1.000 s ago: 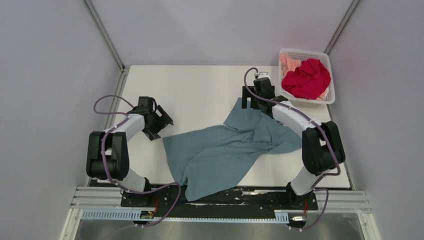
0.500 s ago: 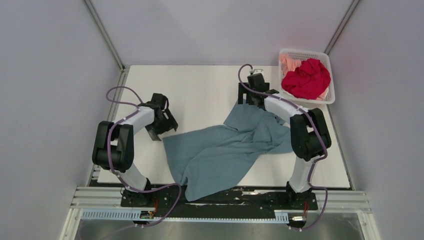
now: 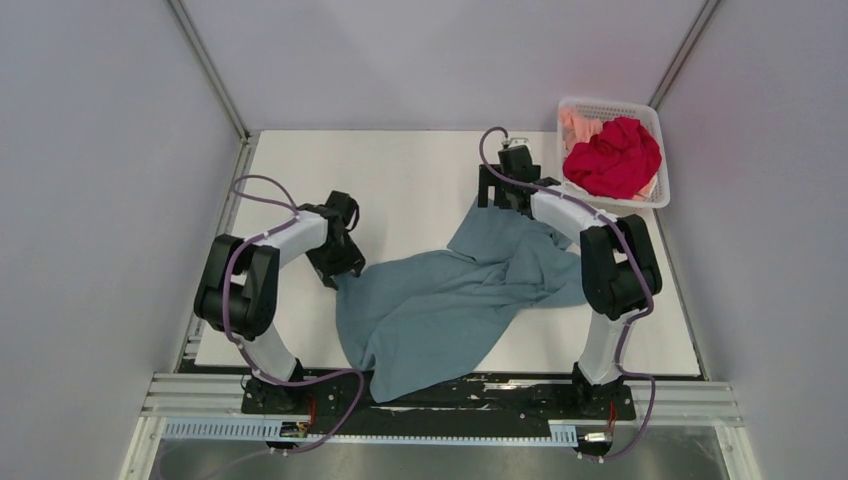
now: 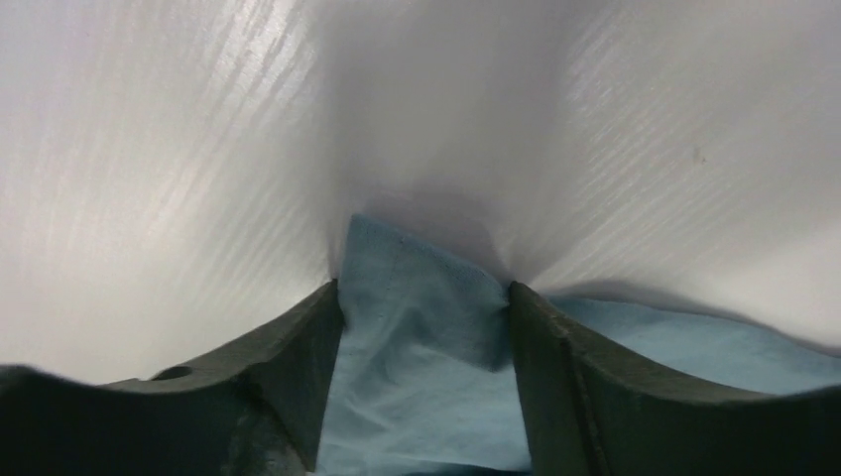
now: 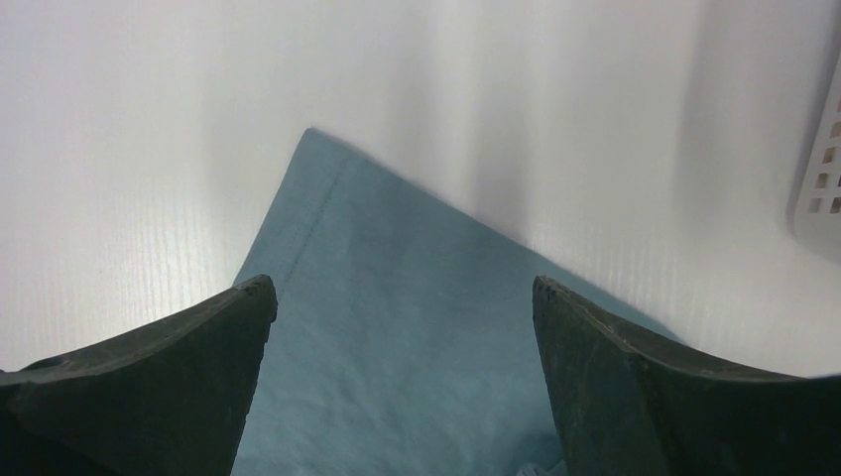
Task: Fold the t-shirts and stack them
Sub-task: Flatten out the tshirt
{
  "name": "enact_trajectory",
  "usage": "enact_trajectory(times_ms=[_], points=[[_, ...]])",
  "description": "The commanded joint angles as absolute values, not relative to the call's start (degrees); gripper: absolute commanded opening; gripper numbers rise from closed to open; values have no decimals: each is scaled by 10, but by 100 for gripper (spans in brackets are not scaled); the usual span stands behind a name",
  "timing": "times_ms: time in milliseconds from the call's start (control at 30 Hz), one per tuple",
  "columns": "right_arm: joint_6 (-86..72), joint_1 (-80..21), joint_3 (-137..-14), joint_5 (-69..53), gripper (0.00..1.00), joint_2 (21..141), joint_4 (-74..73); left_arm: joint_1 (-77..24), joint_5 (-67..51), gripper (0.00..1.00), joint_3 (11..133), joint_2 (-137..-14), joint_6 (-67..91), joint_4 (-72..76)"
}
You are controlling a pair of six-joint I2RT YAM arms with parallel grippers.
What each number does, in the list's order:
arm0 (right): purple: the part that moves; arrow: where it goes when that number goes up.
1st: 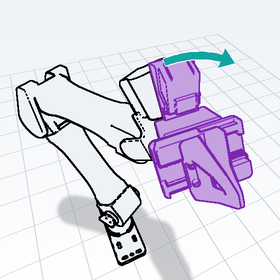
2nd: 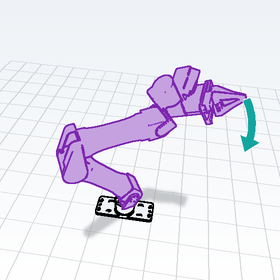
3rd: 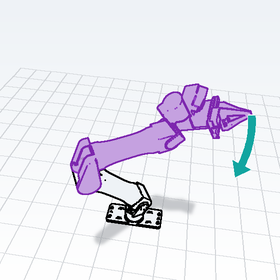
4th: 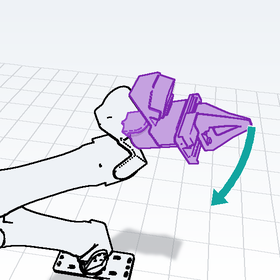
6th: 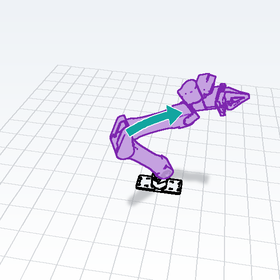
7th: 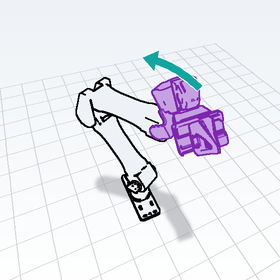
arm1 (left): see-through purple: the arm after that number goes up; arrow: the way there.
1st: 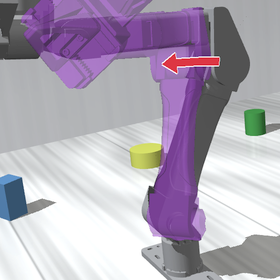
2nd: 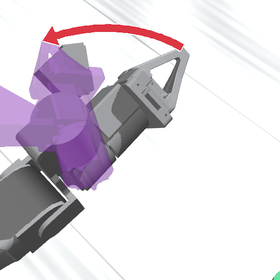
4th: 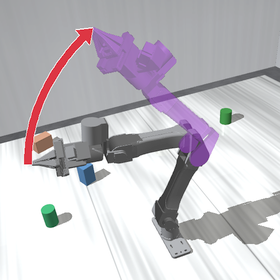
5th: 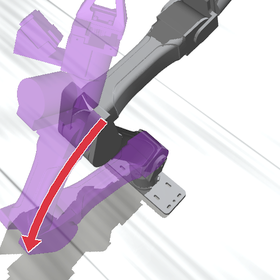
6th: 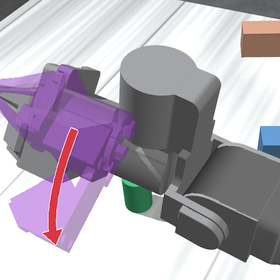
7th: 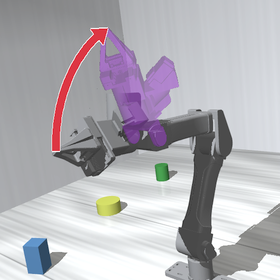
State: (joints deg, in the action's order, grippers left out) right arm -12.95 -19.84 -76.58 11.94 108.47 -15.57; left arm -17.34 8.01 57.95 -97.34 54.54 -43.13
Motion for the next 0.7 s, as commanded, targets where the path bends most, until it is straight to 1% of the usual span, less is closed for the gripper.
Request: enact_trajectory(times_ms=[0, 33, 67, 100, 133, 167, 200, 233, 267, 300, 333, 367, 400, 533, 667], points=[[-123, -191, -798, 93, 98, 1088, -140, -197, 20, 61, 555, -1037, 587, -398], [-120, -191, -800, 89, 98, 1089, -140, -200, 22, 56, 563, -1043, 589, -399], [-115, -190, -803, 84, 97, 1090, -140, -200, 33, 47, 566, -1054, 590, -411], [-112, -190, -805, 83, 97, 1093, -140, -201, 40, 43, 574, -1062, 593, -417], [-109, -190, -808, 82, 96, 1095, -140, -202, 50, 35, 576, -1064, 594, -425], [-107, -190, -810, 81, 96, 1099, -140, -202, 53, 32, 577, -1064, 595, -426], [-105, -190, -813, 78, 96, 1107, -140, -202, 58, 26, 576, -1062, 595, -428], [-103, -191, -816, 69, 95, 1116, -140, -202, 60, 24, 574, -1058, 595, -428], [-95, -191, -823, 52, 93, 1126, -141, -203, 66, 18, 573, -1056, 594, -428], [-86, -192, -833, 37, 91, 1140, -141, -203, 70, 14, 573, -1053, 593, -430], [-79, -194, -843, 31, 90, 1155, -141, -203, 77, 6, 573, -1052, 593, -433], [-73, -195, -856, 34, 90, 1170, -143, -203, 80, 2, 574, -1048, 591, -434], [-66, -198, -870, 40, 89, 1187, -147, -203, 85, 0, 573, -1048, 587, -434], [-42, -207, -936, 86, 88, 1249, -179, -202, 93, 0, 573, -1039, 577, -430], [-38, -217, -975, 110, 84, 1291, -216, -203, 98, 0, 567, -1027, 570, -420]])
